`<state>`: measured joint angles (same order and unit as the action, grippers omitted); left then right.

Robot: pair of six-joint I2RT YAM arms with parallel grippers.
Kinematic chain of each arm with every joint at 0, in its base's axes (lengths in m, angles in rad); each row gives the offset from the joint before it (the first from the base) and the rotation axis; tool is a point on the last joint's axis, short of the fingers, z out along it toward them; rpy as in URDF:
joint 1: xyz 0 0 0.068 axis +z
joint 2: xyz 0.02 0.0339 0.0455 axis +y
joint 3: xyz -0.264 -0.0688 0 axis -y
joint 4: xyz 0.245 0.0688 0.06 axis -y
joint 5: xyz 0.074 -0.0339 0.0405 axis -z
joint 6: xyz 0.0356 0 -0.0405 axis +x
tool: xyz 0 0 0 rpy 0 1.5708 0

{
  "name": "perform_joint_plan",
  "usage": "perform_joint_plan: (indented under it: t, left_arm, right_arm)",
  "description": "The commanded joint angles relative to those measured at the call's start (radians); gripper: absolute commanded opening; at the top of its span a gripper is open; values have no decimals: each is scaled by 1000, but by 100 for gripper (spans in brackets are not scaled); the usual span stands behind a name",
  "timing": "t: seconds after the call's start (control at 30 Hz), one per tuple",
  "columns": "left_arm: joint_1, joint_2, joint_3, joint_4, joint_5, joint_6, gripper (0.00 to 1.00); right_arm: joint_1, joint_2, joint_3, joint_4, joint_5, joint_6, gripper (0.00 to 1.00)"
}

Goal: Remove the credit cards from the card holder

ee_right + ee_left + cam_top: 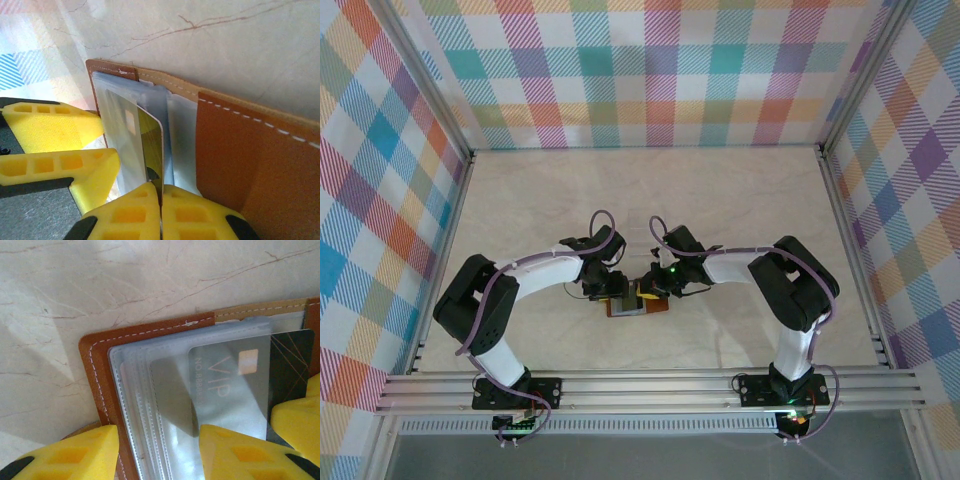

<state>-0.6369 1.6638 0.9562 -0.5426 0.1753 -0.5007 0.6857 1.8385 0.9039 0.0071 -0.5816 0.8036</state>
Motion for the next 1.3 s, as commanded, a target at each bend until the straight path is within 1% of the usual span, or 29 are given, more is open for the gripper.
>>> perform_joint_plan:
  t: [0.0,0.07,0.17,0.23,0.47,0.53,0.7,0.83,1.0,1.17,1.27]
  left_arm:
    - [-2,5,-26,9,51,6,46]
    - [-3,12,-24,-5,23,6,45]
    - [-3,21,-19,-47,-52,16,42]
    - [-3,25,-20,-61,-66,23,41]
    - [-3,37,-42,-48,-65,13,40]
    - [-3,42,-47,-42,-59,13,38]
    - [-3,32,-49,-40,-56,12,37]
    - [-3,-19,-53,-23,-23,5,38]
    - [-3,-78,-23,-21,5,-4,41]
    - [0,-125,14,-57,-39,6,42]
    - [8,-154,8,-56,-49,1,45]
  right_arm:
    - [2,5,7,-48,18,-17,8]
    - [2,-1,6,-56,25,-19,8]
    - [1,-15,6,-78,43,-27,8]
    - [2,-28,7,-105,67,-32,7]
    - [-1,-98,4,-233,189,-76,7]
    - [-4,-112,9,-273,207,-90,7]
    - [-8,-161,18,-336,246,-115,7]
    - [-8,-220,36,-385,280,-153,7]
    - [-10,-281,72,-444,321,-248,5]
    - [-11,-325,144,-548,380,-405,4]
    - [-16,-338,202,-612,455,-521,5]
